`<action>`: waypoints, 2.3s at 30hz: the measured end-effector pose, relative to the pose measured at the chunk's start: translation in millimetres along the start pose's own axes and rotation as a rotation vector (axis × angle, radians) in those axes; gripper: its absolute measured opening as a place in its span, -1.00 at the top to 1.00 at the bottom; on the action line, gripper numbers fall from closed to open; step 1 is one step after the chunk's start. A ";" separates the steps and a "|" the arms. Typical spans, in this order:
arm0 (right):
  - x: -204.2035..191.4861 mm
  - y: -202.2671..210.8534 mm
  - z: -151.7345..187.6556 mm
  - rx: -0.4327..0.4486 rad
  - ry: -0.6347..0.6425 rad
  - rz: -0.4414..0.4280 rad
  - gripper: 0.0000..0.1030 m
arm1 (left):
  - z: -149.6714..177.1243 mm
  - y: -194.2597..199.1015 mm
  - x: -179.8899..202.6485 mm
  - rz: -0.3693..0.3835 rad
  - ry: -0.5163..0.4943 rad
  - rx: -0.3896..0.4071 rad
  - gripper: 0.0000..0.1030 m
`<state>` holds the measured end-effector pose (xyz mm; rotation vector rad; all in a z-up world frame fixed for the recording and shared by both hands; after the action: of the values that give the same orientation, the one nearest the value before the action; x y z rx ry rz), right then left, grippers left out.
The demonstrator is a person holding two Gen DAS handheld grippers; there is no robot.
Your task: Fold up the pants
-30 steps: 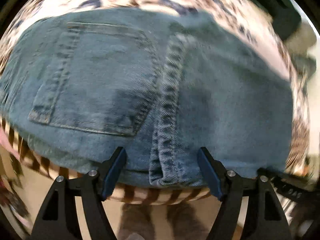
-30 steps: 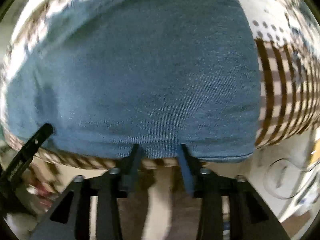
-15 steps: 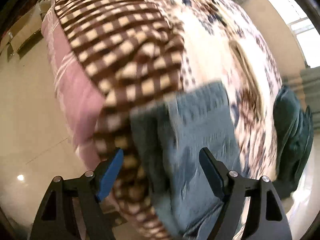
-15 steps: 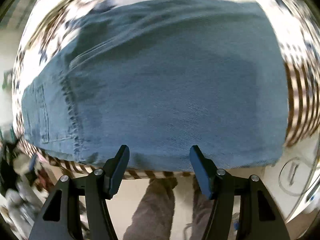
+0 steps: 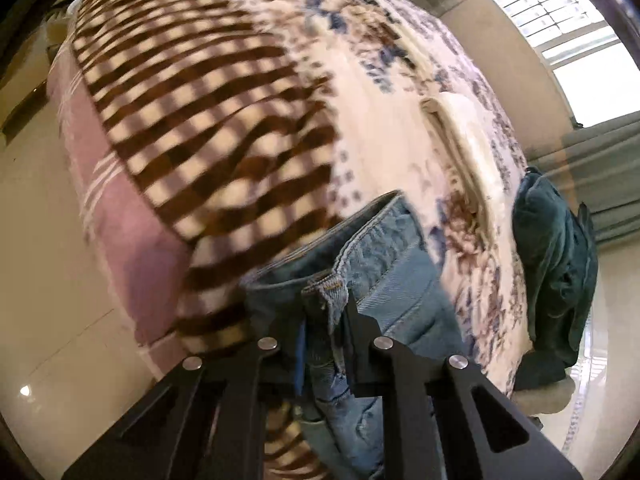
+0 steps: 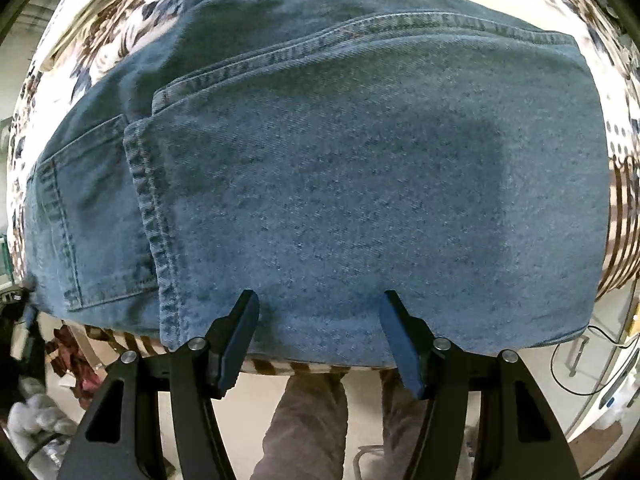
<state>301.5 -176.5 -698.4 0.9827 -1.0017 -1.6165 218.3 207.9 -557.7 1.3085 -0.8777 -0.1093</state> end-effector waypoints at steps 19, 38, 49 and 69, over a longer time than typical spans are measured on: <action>18.8 6.5 -4.2 -0.009 -0.002 0.002 -0.26 | 5.9 -44.5 -22.1 0.065 0.120 -0.070 -0.10; 22.2 -1.4 5.0 -0.003 0.006 -0.046 -0.26 | -10.8 -71.8 -10.1 0.187 0.099 0.008 0.08; 85.8 31.9 4.5 0.107 -0.095 -0.120 -0.89 | 21.4 13.2 82.7 0.176 -0.202 0.164 0.57; 330.2 105.1 50.7 0.259 -0.346 -0.085 -0.89 | 313.5 -30.9 322.5 0.247 -0.941 -0.069 0.58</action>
<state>215.5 -509.0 -629.6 0.9425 -1.4500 -1.7975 258.7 -221.1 -425.1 1.0478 -1.8022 -0.5856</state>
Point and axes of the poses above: each gripper's, at about its wrist camera, not at the fingertips, and y roughly against the way its jaws point, x to its right, z to its underside, the point moved 5 cm from there along -y, roughly the way its jaws point, and after that the axes turned 10 degrees about -x, right-handed, at the moved point
